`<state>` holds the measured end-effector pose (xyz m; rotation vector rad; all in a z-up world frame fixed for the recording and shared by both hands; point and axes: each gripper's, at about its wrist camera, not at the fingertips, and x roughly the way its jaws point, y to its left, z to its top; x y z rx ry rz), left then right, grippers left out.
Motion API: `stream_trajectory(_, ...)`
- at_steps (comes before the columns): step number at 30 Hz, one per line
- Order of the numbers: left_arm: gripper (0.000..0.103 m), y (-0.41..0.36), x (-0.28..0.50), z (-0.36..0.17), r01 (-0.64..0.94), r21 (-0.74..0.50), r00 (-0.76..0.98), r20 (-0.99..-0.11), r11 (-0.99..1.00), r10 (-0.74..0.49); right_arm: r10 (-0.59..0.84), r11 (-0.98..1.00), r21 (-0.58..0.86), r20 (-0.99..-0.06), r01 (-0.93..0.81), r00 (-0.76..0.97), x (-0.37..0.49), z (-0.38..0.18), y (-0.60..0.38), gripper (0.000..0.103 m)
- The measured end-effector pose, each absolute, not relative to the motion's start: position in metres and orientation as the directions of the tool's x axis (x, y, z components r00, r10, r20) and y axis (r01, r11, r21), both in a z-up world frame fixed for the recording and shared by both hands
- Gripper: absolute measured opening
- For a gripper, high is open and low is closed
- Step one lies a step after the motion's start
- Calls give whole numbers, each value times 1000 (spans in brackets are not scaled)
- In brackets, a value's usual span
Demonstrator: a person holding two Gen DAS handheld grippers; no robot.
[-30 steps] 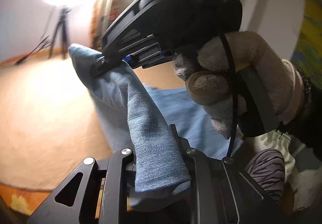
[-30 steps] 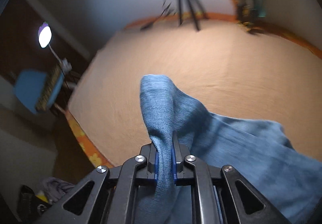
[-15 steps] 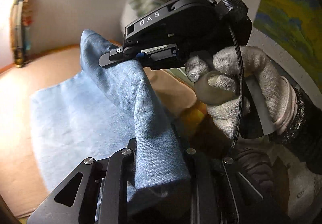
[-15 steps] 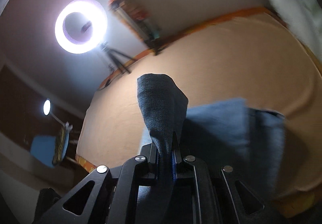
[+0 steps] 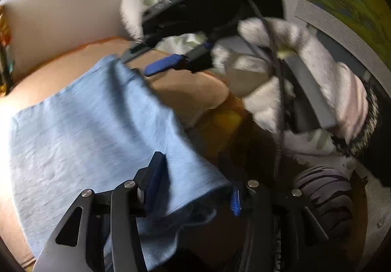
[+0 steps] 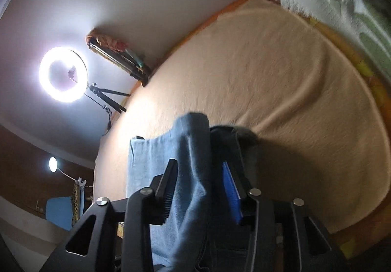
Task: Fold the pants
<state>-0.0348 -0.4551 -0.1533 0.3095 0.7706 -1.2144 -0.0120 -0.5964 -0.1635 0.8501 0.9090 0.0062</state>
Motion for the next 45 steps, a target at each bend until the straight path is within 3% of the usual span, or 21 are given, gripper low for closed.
stream_trajectory(2, 44, -460, -42, -151, 931, -211, 87, -663, 298, -743, 331, 717, 625, -694, 308, 639, -13, -157, -597, 45)
stream_trajectory(6, 47, -457, -53, -134, 942, -216, 60, -641, 255, -765, 296, 777, 557, -736, 295, 610, -11, -152, -593, 59)
stream_trajectory(8, 47, -446, -46, -128, 929, -237, 71, -638, 283, -767, 291, 794, 537, -748, 286, 596, -7, -155, -589, 60)
stream_trajectory(15, 50, -375, 24, -118, 837, -239, 231, -660, 492, -714, 282, 869, 450, -792, 207, 541, 1, -172, -580, 84)
stream_trajectory(21, 54, -331, 106, -136, 675, -290, 297, -734, 678, -610, 316, 861, 475, -781, 184, 538, 5, -190, -587, 85)
stream_trajectory(30, 55, -330, 154, -178, 571, -408, 202, -771, 712, -604, 393, 830, 539, -746, 141, 538, 9, -209, -588, 87)
stream_trajectory(32, 55, -333, 158, -183, 564, -435, 176, -768, 702, -616, 403, 831, 542, -741, 124, 537, 11, -209, -584, 86)
stream_trajectory(36, 55, -339, 169, -193, 538, -492, 130, -754, 685, -644, 445, 822, 563, -727, 83, 522, 17, -209, -576, 67)
stream_trajectory(45, 54, -354, 175, -197, 544, -542, 107, -712, 640, -694, 428, 830, 550, -734, 90, 528, 16, -202, -566, 40)
